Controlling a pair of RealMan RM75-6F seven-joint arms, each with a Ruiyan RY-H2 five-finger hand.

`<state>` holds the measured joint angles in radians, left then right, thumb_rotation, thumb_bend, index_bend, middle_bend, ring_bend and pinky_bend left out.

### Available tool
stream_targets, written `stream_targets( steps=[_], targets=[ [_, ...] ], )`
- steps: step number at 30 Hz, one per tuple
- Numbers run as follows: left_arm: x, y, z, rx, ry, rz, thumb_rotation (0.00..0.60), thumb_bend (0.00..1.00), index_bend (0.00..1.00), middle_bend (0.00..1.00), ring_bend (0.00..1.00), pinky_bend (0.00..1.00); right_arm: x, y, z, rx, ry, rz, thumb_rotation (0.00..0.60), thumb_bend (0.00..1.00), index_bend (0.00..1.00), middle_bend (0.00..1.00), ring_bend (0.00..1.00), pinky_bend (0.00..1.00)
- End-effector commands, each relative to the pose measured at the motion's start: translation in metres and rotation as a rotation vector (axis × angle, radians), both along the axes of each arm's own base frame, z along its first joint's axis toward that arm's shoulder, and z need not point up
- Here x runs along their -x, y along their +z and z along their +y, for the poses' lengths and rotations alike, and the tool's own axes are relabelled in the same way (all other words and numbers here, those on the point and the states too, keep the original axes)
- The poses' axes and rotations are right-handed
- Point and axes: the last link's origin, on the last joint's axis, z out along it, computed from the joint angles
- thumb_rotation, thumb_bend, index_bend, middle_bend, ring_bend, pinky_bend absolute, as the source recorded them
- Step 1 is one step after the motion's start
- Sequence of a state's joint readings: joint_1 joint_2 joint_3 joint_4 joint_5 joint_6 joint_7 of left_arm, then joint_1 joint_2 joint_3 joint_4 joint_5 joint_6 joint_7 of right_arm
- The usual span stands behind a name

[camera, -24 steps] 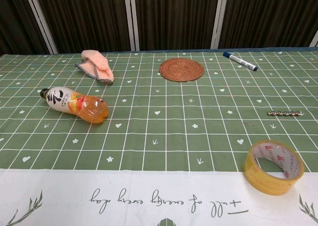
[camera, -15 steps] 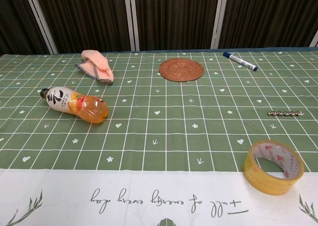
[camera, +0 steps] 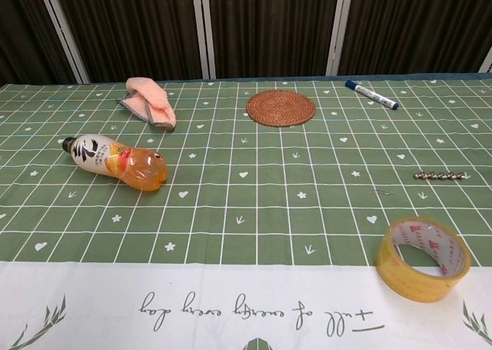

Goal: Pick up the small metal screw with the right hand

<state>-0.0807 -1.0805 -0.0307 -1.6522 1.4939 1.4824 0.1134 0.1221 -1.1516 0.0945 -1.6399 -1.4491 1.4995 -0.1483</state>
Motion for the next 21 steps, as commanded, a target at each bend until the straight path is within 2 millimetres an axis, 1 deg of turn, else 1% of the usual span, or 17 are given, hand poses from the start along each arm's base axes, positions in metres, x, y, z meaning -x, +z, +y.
stream_targets(
  steps=[1,4,7,9,13,15,17,20,21],
  targets=[
    [0.000,0.000,0.000,-0.001,0.001,0.003,0.600,0.08,0.00,0.00,0.00,0.00,-0.003,-0.004,-0.010,-0.003,0.006,-0.010,0.600,0.12,0.17,0.00,0.00,0.00],
    [0.000,0.001,0.001,-0.007,0.000,0.002,0.600,0.08,0.00,0.00,0.00,0.00,-0.008,-0.013,-0.028,-0.017,0.007,-0.025,0.600,0.13,0.24,0.00,0.00,0.00],
    [-0.001,0.002,0.002,-0.014,-0.006,0.004,0.600,0.08,0.00,0.00,0.00,0.00,-0.017,-0.024,-0.052,-0.035,0.006,-0.024,0.600,0.14,0.30,0.00,0.00,0.00],
    [-0.001,0.002,0.002,-0.017,-0.007,0.004,0.600,0.08,0.00,0.00,0.00,0.00,-0.026,-0.035,-0.069,-0.052,0.013,-0.019,0.600,0.15,0.33,0.01,0.00,0.00],
    [-0.002,0.003,0.003,-0.018,-0.009,0.002,0.600,0.08,0.00,0.00,0.00,0.00,-0.038,-0.052,-0.093,-0.073,0.014,-0.009,0.600,0.16,0.37,0.04,0.00,0.00],
    [-0.002,0.003,0.003,-0.020,-0.011,-0.001,0.600,0.08,0.00,0.00,0.00,0.00,-0.045,-0.065,-0.106,-0.090,0.010,0.001,0.600,0.16,0.38,0.05,0.00,0.00],
    [-0.003,0.004,0.003,-0.020,-0.014,-0.005,0.600,0.08,0.00,0.00,0.00,0.00,-0.050,-0.078,-0.116,-0.105,0.003,0.016,0.600,0.16,0.39,0.05,0.00,0.00],
    [-0.004,0.004,0.004,-0.019,-0.017,-0.008,0.600,0.08,0.00,0.00,0.00,0.00,-0.052,-0.090,-0.123,-0.117,-0.010,0.031,0.600,0.16,0.40,0.06,0.00,0.00],
    [-0.005,0.004,0.004,-0.020,-0.018,-0.009,0.600,0.08,0.00,0.00,0.00,0.00,-0.053,-0.098,-0.127,-0.129,-0.019,0.043,0.600,0.16,0.41,0.06,0.00,0.00]
  ],
)
